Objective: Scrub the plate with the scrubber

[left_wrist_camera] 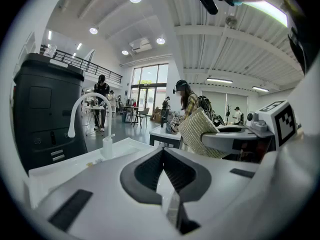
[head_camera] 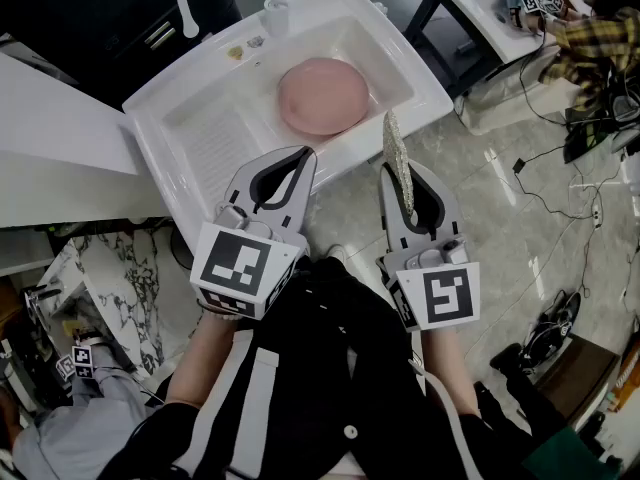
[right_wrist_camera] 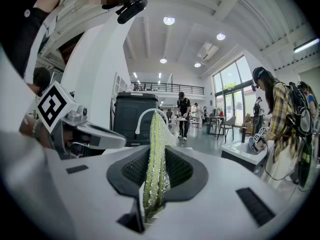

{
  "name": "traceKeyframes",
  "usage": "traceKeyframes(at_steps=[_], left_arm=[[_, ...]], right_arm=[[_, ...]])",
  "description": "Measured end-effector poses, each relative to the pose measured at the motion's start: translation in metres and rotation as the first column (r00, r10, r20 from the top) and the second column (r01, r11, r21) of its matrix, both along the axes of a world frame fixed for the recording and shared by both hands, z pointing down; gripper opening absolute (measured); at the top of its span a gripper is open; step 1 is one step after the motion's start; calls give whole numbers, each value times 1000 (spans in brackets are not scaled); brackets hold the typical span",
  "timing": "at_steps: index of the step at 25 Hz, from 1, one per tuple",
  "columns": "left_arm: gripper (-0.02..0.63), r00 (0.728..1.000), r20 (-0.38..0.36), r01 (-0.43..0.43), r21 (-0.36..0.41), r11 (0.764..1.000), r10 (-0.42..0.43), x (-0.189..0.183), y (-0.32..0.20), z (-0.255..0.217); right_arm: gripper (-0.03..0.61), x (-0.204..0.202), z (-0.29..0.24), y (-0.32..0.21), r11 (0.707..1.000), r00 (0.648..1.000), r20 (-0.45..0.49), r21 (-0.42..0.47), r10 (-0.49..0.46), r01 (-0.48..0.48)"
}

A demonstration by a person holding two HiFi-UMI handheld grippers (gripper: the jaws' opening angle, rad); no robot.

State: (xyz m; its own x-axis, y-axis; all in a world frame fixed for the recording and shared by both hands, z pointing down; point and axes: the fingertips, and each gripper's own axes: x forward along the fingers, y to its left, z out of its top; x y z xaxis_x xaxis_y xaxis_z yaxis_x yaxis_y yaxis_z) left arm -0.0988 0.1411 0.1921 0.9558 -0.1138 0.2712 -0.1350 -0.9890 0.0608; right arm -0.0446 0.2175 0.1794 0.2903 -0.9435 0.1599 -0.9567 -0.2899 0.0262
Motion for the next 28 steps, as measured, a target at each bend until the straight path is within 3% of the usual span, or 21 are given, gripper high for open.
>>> traceKeyframes(at_steps=[8,14,19,28], left_arm=[[2,1000,-5,-9,4,1000,9,1,2,0],[2,1000,-11,-15,1,1000,15,1,-1,-1],[0,999,-27,-31,-1,1000,31,-3,-3,-3],[2,997,-47,-64,0,998,64,-9,-8,-1]], right_arm=[[72,-1,0,1,1000,1000,2,7,9,-9],[74,-2,7,3,998,999,18,-56,31,-30],[74,-9,-2,-2,1000,1000,-17,-10,22,-22],[74,-20,-2,-7,998,998,-45,-27,54,-55]])
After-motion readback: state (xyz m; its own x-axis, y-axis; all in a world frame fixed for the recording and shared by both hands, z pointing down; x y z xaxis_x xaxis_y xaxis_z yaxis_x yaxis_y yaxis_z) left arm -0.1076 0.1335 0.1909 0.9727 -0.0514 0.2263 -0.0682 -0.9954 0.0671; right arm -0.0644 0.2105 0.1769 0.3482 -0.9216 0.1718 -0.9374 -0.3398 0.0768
